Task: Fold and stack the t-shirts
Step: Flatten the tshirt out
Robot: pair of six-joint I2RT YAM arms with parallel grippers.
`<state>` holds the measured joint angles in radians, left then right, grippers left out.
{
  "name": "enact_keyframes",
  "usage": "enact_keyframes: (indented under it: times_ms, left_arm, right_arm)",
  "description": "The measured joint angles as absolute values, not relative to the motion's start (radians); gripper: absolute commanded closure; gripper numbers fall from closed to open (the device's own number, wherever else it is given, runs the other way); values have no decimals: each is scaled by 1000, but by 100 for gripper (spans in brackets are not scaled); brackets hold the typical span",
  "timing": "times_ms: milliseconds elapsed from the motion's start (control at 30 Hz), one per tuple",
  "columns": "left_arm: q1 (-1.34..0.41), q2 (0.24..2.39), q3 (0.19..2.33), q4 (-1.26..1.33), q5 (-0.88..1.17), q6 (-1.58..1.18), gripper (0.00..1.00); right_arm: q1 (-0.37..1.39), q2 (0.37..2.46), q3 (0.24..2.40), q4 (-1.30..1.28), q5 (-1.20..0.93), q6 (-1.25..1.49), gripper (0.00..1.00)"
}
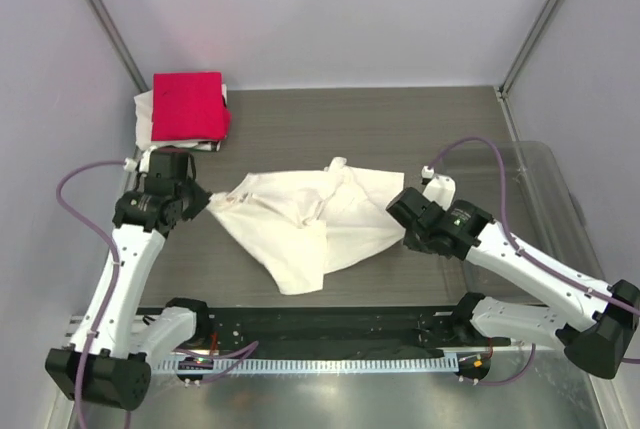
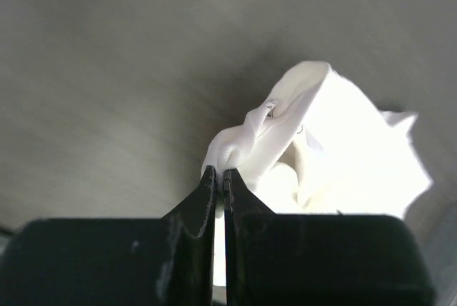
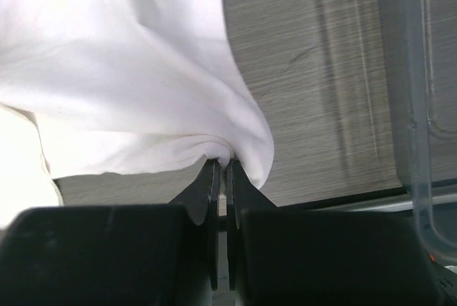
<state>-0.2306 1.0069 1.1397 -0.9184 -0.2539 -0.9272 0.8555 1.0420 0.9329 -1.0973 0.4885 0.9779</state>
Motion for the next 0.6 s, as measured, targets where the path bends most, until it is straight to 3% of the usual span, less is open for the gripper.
enact_keyframes:
  times_ms: [133,167,200,233,267,367,500,600]
  left_arm:
    - [-36,901,949,-987,-165,-867,93]
    - [4,865,917,-1014,-155,-854,86]
    - [41,831,895,-1034,-148,-846,76]
    - [70,807,885,-1057,-142,-834,46]
    - [89,791,884,-1076,-141,-822,36]
    - [101,760,884,-1077,-112,-819,28]
    - [90,756,887,-1062,-41,-797,27]
    - [-24,791,917,-1050,-34,-790,30]
  right_arm:
    - [805,1048,961,-1105,501,950,99]
    - [795,1050,963,-1106,501,943,99]
    - [785,1052,965,-1107,501,936,99]
    - [775,1055,966,-1107,501,929,99]
    - [767,1057,966,-1108,501,920,99]
    - [755,1062,966,-1108,498,907,99]
    - [754,1063,952,-1086,472,892,99]
    - [754,1063,907,-1052,440,888,99]
